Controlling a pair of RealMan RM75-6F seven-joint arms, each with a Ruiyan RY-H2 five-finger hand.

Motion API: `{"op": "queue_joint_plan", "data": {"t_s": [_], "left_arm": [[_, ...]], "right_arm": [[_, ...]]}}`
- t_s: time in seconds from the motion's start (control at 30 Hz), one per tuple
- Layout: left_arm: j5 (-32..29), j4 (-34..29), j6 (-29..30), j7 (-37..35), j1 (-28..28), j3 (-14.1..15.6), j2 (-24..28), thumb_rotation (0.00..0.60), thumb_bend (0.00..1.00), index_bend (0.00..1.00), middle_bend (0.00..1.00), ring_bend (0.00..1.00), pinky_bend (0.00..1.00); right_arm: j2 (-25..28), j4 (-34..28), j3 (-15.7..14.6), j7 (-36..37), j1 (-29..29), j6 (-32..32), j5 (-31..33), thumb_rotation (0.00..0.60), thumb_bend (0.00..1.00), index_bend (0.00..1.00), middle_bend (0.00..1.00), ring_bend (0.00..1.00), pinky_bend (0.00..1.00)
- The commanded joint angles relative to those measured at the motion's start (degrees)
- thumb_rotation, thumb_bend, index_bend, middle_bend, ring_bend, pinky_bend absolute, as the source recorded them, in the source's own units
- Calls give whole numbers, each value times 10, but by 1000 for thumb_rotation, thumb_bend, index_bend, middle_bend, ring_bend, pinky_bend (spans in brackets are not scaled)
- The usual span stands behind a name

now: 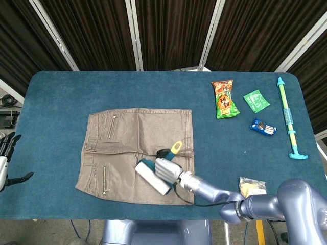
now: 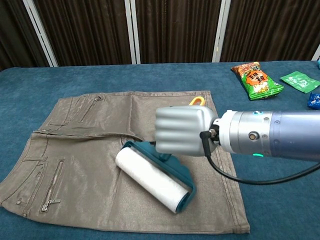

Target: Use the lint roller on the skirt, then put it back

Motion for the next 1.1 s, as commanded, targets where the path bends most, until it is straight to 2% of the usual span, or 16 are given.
{"op": "queue_joint_plan", "data": {"t_s": [0.03, 0.27, 0.47, 0.63, 0.9, 1.1], "left_arm": [[-1, 0, -1, 0, 0, 0, 0, 600, 0, 0, 0, 0, 0], [-4, 3, -4, -4, -1, 0, 1, 600, 0, 0, 0, 0, 0], [-4, 2, -4, -4, -1, 0, 0, 600, 0, 0, 0, 0, 0], [-2, 0, -5, 1, -2, 1, -1, 600, 0, 0, 0, 0, 0], [10, -8, 3, 8, -1, 4, -2, 600, 0, 0, 0, 0, 0], [6, -7, -2, 13, -3, 4, -4, 600, 0, 0, 0, 0, 0]], "right_arm": [[-11, -14, -3, -18, 3, 4, -4, 600, 964, 525, 579, 519, 525], [-19, 7, -1, -33, 0, 12, 13, 600, 962, 525, 579, 519, 525], [-3, 65, -4, -18, -18, 30, 30, 600, 963, 525, 579, 519, 525], [24, 126, -21, 27, -47, 44, 33, 600, 964, 525, 579, 519, 525], [35, 227, -44, 126, -94, 49, 21, 600, 964, 525, 579, 519, 525], [34, 278, -33, 192, -127, 43, 45, 600, 964, 525, 579, 519, 525]]}}
